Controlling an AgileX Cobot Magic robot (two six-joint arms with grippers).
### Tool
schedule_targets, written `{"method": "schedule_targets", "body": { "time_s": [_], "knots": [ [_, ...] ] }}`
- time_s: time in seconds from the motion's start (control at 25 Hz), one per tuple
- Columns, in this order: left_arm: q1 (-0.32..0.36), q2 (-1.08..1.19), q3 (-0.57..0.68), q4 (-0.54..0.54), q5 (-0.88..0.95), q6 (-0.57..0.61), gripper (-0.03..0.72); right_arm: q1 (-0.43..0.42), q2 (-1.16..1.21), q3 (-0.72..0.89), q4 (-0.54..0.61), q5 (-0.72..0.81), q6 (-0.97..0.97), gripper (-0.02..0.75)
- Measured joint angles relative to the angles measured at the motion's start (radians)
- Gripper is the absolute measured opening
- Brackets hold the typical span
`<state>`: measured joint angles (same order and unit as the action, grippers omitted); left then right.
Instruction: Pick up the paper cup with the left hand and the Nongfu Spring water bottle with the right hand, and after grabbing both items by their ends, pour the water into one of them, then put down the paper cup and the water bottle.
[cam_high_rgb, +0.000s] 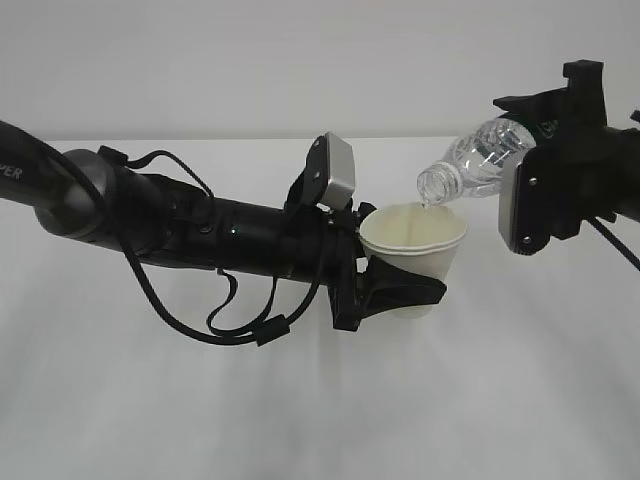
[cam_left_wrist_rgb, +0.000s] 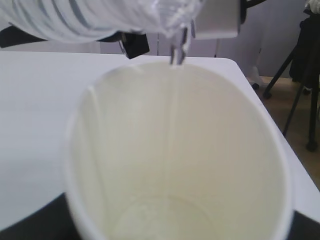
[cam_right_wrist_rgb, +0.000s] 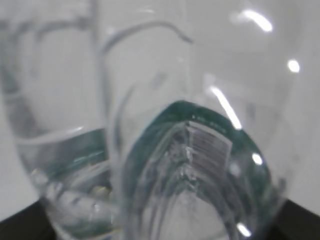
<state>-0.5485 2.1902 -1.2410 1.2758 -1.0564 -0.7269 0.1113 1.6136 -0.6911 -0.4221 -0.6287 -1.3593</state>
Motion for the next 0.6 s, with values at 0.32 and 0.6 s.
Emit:
{"method": "schedule_targets", "body": {
  "time_s": [0.32,0.6],
  "knots": [
    [0.0,0.0,0.0,0.0,0.0,0.0,0.438,0.0,0.0,0.0,-0.007,-0.002,0.0,0.501],
    [0.0,0.0,0.0,0.0,-0.002,0.0,0.438,0.0,0.0,-0.002,-0.009,-0.008,0.0,0.501]
  ]
}}
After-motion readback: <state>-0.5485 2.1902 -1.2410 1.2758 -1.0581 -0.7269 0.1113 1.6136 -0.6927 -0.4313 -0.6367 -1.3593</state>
